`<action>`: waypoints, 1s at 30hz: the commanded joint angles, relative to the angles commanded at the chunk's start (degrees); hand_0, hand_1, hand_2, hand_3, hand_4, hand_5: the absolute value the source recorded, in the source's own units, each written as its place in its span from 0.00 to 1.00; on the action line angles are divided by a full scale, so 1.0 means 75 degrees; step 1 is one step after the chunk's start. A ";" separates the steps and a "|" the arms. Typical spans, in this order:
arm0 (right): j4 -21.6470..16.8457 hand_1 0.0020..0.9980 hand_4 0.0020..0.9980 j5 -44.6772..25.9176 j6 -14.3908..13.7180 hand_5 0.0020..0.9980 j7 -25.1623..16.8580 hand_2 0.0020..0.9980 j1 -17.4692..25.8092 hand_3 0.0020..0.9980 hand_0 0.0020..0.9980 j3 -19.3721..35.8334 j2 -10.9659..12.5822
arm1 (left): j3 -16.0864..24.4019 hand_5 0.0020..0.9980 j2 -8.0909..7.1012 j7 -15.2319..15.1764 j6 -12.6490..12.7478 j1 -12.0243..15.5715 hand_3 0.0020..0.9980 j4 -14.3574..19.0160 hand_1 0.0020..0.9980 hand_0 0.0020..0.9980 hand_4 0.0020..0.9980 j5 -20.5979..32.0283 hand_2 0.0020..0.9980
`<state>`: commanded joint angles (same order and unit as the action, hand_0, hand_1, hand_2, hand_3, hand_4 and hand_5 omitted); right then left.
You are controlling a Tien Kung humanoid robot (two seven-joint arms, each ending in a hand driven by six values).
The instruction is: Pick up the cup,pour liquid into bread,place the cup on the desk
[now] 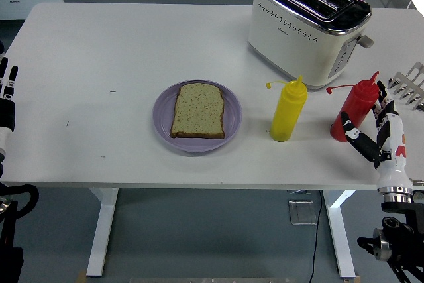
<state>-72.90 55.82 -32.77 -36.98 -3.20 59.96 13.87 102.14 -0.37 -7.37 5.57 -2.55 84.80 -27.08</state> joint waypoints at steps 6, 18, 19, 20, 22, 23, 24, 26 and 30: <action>-0.0270 0.85 0.78 -0.0128 -0.0077 0.20 0.0000 0.97 0.0458 0.99 0.95 0.0428 0.0057 | 0.0007 1.00 -0.0010 -0.0002 0.0000 -0.0017 0.73 0.0003 0.74 0.81 0.49 0.0003 0.73; -0.0565 0.72 0.54 -0.2094 0.0089 0.10 0.0000 0.80 0.0771 0.79 0.81 0.1427 0.0073 | 0.0020 1.00 -0.0021 -0.0004 0.0003 -0.0065 0.73 0.0004 0.74 0.81 0.49 0.0008 0.73; -0.0685 0.72 0.54 -0.2312 0.0279 0.10 0.0000 0.80 0.0785 0.79 0.81 0.1541 0.0078 | 0.0023 1.00 -0.0022 -0.0004 0.0003 -0.0065 0.73 0.0004 0.74 0.81 0.49 0.0008 0.73; -0.0810 0.70 0.51 -0.2586 0.0534 0.15 0.0000 0.74 0.0792 0.69 0.79 0.1658 0.0082 | 0.0025 1.00 -0.0022 -0.0004 0.0004 -0.0066 0.73 0.0003 0.74 0.81 0.49 0.0009 0.73; -0.0995 0.70 0.51 -0.3046 0.1005 0.15 0.0227 0.74 0.0782 0.69 0.79 0.1865 0.0078 | 0.0022 1.00 -0.0021 -0.0004 0.0003 -0.0066 0.73 0.0002 0.74 0.81 0.49 0.0009 0.73; -0.1049 0.70 0.51 -0.3190 0.1193 0.15 0.0315 0.74 0.0776 0.69 0.79 0.1928 0.0080 | 0.0020 1.00 -0.0020 -0.0003 0.0003 -0.0067 0.73 0.0001 0.74 0.81 0.49 0.0009 0.73; -0.1143 0.70 0.51 -0.3453 0.1500 0.15 0.0542 0.74 0.0762 0.69 0.79 0.2037 0.0089 | 0.0018 1.00 -0.0019 -0.0002 0.0003 -0.0068 0.73 0.0001 0.74 0.81 0.49 0.0009 0.73; -0.1259 0.70 0.51 -0.3786 0.1933 0.15 0.0863 0.74 0.0739 0.69 0.79 0.2219 0.0091 | 0.0013 1.00 -0.0017 -0.0002 0.0003 -0.0070 0.73 0.0000 0.74 0.81 0.49 0.0010 0.73; -0.1313 0.69 0.47 -0.4508 0.2632 0.21 0.1455 0.73 0.0664 0.67 0.79 0.2587 0.0093 | 0.0019 1.00 -0.0018 -0.0003 0.0005 -0.0069 0.73 -0.0001 0.74 0.81 0.49 0.0010 0.73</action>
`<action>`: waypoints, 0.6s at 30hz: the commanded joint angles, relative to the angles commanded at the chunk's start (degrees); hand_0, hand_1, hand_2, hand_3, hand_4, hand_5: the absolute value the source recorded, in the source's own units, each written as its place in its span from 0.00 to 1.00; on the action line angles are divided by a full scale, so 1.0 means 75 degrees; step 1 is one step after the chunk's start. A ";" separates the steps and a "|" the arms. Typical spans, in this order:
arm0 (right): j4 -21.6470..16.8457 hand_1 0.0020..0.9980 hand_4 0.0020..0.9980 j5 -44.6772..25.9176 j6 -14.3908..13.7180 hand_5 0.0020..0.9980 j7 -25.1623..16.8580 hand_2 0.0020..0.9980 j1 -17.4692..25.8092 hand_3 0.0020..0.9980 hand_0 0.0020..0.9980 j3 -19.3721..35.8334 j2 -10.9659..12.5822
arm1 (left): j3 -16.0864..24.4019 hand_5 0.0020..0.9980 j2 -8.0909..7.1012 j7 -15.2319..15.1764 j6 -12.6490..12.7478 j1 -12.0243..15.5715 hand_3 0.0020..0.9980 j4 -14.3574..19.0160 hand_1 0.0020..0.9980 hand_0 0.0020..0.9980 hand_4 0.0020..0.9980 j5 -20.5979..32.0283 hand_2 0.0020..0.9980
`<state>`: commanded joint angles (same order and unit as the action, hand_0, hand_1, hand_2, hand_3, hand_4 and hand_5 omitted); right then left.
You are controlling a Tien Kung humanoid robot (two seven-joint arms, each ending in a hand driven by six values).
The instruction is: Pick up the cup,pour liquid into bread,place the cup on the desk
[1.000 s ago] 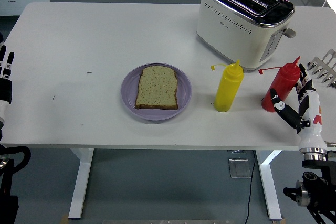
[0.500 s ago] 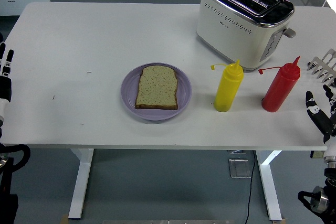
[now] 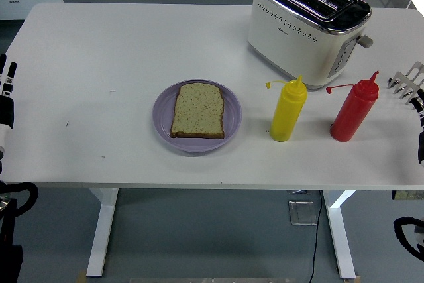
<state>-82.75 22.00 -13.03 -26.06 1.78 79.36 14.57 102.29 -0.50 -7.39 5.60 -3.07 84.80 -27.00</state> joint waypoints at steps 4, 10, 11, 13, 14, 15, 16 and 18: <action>0.0119 0.69 0.47 -0.0853 0.0546 0.26 0.0377 0.73 -0.0071 0.67 0.79 0.0264 -0.0023 | 0.0010 1.00 0.0004 0.0000 0.0002 -0.0005 0.73 -0.0002 0.74 0.81 0.49 0.0002 0.73; 0.0221 0.69 0.47 -0.1155 0.0745 0.27 0.0530 0.72 -0.0116 0.66 0.79 0.0472 -0.0066 | 0.0024 1.00 0.0003 0.0000 0.0002 -0.0016 0.73 0.0001 0.74 0.81 0.49 0.0000 0.73; 0.0226 0.69 0.47 -0.1153 0.0746 0.27 0.0529 0.72 -0.0116 0.66 0.79 0.0482 -0.0067 | 0.0025 1.00 0.0003 0.0000 0.0002 -0.0017 0.73 0.0001 0.74 0.81 0.49 0.0001 0.73; 0.0242 0.69 0.47 -0.1156 0.0744 0.27 0.0521 0.72 -0.0114 0.66 0.79 0.0509 -0.0070 | 0.0026 1.00 0.0004 -0.0001 0.0003 -0.0014 0.73 0.0000 0.74 0.81 0.49 0.0002 0.73; 0.0253 0.69 0.47 -0.1155 0.0741 0.27 0.0519 0.72 -0.0112 0.66 0.79 0.0521 -0.0073 | 0.0024 1.00 0.0006 -0.0001 0.0003 -0.0011 0.73 0.0000 0.74 0.81 0.49 0.0001 0.73; 0.0257 0.69 0.47 -0.1155 0.0739 0.28 0.0519 0.72 -0.0111 0.66 0.79 0.0525 -0.0074 | 0.0023 1.00 0.0006 -0.0001 0.0003 -0.0010 0.73 0.0000 0.74 0.81 0.49 0.0001 0.73; 0.0267 0.69 0.47 -0.1161 0.0740 0.28 0.0515 0.72 -0.0109 0.66 0.79 0.0533 -0.0077 | 0.0020 1.00 0.0008 -0.0001 0.0003 -0.0007 0.73 -0.0001 0.74 0.81 0.49 0.0001 0.73; 0.0272 0.69 0.47 -0.1165 0.0741 0.28 0.0513 0.72 -0.0108 0.66 0.79 0.0537 -0.0078 | 0.0018 1.00 0.0009 -0.0002 0.0002 -0.0005 0.73 -0.0001 0.74 0.81 0.49 0.0002 0.73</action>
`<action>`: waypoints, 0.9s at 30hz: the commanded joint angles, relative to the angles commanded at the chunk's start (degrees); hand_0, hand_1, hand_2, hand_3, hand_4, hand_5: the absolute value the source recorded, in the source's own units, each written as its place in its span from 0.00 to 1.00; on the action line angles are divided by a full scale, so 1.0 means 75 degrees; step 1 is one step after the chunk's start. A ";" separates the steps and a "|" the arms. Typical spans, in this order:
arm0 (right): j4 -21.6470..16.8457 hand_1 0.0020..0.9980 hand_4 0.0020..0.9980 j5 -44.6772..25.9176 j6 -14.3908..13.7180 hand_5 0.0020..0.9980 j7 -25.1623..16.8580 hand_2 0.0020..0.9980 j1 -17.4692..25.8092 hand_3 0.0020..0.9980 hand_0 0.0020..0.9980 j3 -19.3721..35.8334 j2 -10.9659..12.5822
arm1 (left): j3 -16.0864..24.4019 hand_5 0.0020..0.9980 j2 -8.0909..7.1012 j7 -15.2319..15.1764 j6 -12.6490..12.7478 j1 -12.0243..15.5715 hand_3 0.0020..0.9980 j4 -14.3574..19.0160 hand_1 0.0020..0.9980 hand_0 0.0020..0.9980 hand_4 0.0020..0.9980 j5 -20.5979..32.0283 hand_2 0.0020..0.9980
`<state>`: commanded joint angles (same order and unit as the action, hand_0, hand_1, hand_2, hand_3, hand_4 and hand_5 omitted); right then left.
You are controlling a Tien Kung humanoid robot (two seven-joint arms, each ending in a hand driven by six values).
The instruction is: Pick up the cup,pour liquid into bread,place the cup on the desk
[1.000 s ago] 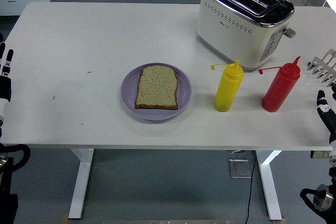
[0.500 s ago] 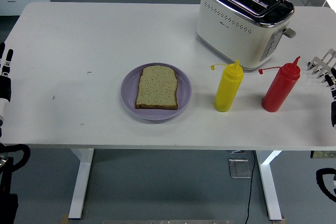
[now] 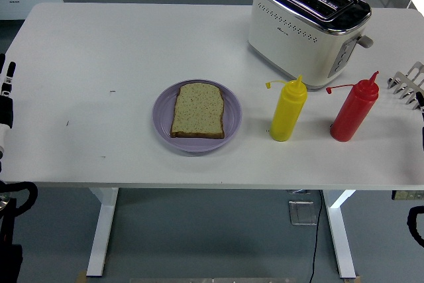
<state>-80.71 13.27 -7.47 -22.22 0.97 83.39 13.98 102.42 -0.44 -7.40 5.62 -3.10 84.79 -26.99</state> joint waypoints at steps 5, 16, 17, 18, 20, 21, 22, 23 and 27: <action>0.0035 0.69 0.48 0.0003 -0.0003 0.32 -0.0029 0.72 -0.0004 0.66 0.79 0.0022 -0.0014 | -0.0025 1.00 0.0005 0.0000 -0.0002 0.0008 0.73 -0.0004 0.74 0.81 0.49 0.0000 0.73; 0.0020 0.69 0.48 -0.0018 0.0052 0.32 -0.0090 0.72 0.0013 0.66 0.78 0.0072 -0.0028 | -0.0052 1.00 -0.0002 -0.0004 -0.0004 0.0046 0.73 -0.0005 0.74 0.81 0.49 0.0001 0.73; 0.0014 0.69 0.48 -0.0019 0.0056 0.32 -0.0092 0.72 0.0013 0.66 0.78 0.0077 -0.0027 | -0.0056 1.00 -0.0003 -0.0005 -0.0003 0.0049 0.73 -0.0005 0.74 0.81 0.49 0.0001 0.73; 0.0009 0.69 0.48 -0.0019 0.0059 0.32 -0.0093 0.72 0.0012 0.66 0.78 0.0082 -0.0026 | -0.0060 1.00 -0.0004 -0.0004 -0.0002 0.0051 0.73 -0.0006 0.74 0.81 0.49 0.0002 0.73; 0.0001 0.69 0.48 -0.0023 0.0060 0.32 -0.0096 0.72 0.0013 0.66 0.78 0.0090 -0.0022 | -0.0068 1.00 -0.0005 -0.0005 -0.0002 0.0059 0.73 -0.0007 0.74 0.81 0.49 0.0002 0.73; 0.0000 0.69 0.49 -0.0024 0.0059 0.33 -0.0096 0.72 0.0016 0.66 0.78 0.0093 -0.0018 | -0.0073 1.00 -0.0004 -0.0005 -0.0001 0.0065 0.73 -0.0008 0.74 0.81 0.49 0.0003 0.73; 0.0000 0.69 0.49 -0.0025 0.0059 0.33 -0.0096 0.72 0.0017 0.66 0.78 0.0093 -0.0016 | -0.0076 1.00 -0.0004 -0.0005 -0.0001 0.0067 0.73 -0.0008 0.74 0.81 0.49 0.0003 0.73; 0.0000 0.69 0.49 -0.0024 0.0059 0.33 -0.0096 0.72 0.0018 0.66 0.78 0.0095 -0.0016 | -0.0082 1.00 -0.0005 -0.0004 -0.0001 0.0067 0.73 -0.0009 0.74 0.81 0.49 0.0004 0.73; -0.0001 0.69 0.49 -0.0025 0.0060 0.33 -0.0104 0.72 0.0029 0.66 0.78 0.0109 -0.0023 | -0.0103 1.00 -0.0011 -0.0004 0.0000 0.0066 0.73 -0.0010 0.74 0.81 0.49 0.0004 0.73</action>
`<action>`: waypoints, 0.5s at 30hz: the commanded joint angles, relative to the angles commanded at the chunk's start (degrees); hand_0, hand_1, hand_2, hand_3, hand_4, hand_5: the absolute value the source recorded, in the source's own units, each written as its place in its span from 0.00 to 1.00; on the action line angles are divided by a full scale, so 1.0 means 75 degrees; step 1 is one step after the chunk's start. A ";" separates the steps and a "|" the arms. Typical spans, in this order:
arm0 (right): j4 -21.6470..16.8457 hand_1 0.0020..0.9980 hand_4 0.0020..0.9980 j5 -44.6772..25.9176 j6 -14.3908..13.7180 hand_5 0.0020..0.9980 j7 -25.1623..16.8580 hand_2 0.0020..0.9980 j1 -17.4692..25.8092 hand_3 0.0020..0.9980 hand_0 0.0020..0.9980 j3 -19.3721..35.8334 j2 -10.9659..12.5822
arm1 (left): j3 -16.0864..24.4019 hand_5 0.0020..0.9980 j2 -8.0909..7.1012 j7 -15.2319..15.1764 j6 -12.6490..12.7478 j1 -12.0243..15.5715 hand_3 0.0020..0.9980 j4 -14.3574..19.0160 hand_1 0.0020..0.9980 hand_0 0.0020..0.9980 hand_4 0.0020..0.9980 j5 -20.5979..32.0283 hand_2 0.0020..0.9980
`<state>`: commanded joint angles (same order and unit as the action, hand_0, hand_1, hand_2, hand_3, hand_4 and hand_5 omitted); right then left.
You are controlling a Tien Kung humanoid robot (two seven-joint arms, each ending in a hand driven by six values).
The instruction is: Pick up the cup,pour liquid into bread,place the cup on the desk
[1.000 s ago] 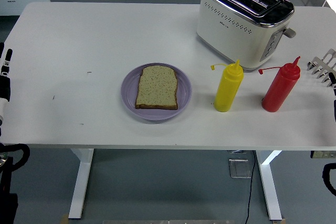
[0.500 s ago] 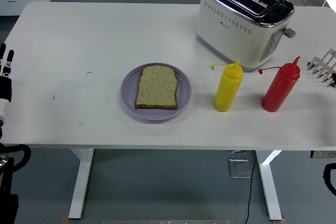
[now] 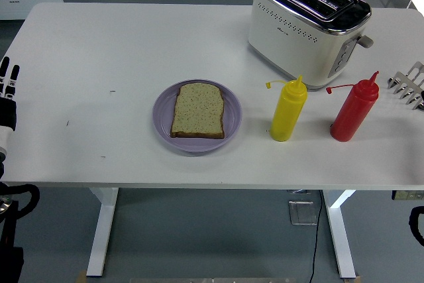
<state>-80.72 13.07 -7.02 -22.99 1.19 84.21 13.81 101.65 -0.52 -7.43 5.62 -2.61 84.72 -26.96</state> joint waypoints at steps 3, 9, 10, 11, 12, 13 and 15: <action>-0.0007 0.69 0.49 -0.0005 0.0005 0.33 -0.0006 0.72 0.0001 0.66 0.78 0.0017 0.0000 | -0.0006 1.00 -0.0006 0.0001 -0.0001 -0.0003 0.73 0.0003 0.74 0.81 0.49 -0.0001 0.73; -0.0045 0.69 0.49 -0.0012 0.0014 0.33 -0.0022 0.72 -0.0019 0.66 0.78 0.0077 0.0003 | 0.0013 1.00 -0.0014 0.0000 0.0001 -0.0018 0.73 0.0006 0.74 0.81 0.49 0.0004 0.73; -0.0048 0.69 0.49 -0.0012 0.0014 0.33 -0.0021 0.72 -0.0021 0.66 0.78 0.0080 0.0003 | 0.0016 1.00 -0.0014 -0.0001 0.0001 -0.0021 0.73 0.0006 0.74 0.81 0.49 0.0004 0.73; -0.0051 0.69 0.49 -0.0012 0.0013 0.33 -0.0021 0.72 -0.0026 0.66 0.78 0.0084 -0.0001 | 0.0021 1.00 -0.0015 0.0000 0.0001 -0.0028 0.73 0.0007 0.74 0.81 0.49 0.0005 0.73; -0.0052 0.69 0.49 -0.0011 0.0013 0.34 -0.0021 0.71 -0.0027 0.66 0.78 0.0085 -0.0002 | 0.0022 1.00 -0.0015 0.0000 0.0001 -0.0030 0.73 0.0007 0.74 0.81 0.49 0.0005 0.73; -0.0053 0.69 0.49 -0.0012 0.0011 0.34 -0.0021 0.71 -0.0026 0.66 0.78 0.0085 -0.0006 | 0.0025 1.00 -0.0013 -0.0001 0.0000 -0.0032 0.73 0.0008 0.74 0.81 0.49 0.0004 0.73; -0.0055 0.69 0.49 -0.0012 0.0009 0.34 -0.0023 0.71 -0.0027 0.66 0.78 0.0083 -0.0012 | 0.0026 1.00 -0.0011 -0.0001 0.0000 -0.0034 0.73 0.0008 0.74 0.81 0.49 0.0004 0.73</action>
<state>-81.13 12.99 -6.96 -23.17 0.99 84.83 13.72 101.84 -0.60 -7.44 5.62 -2.87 84.78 -26.92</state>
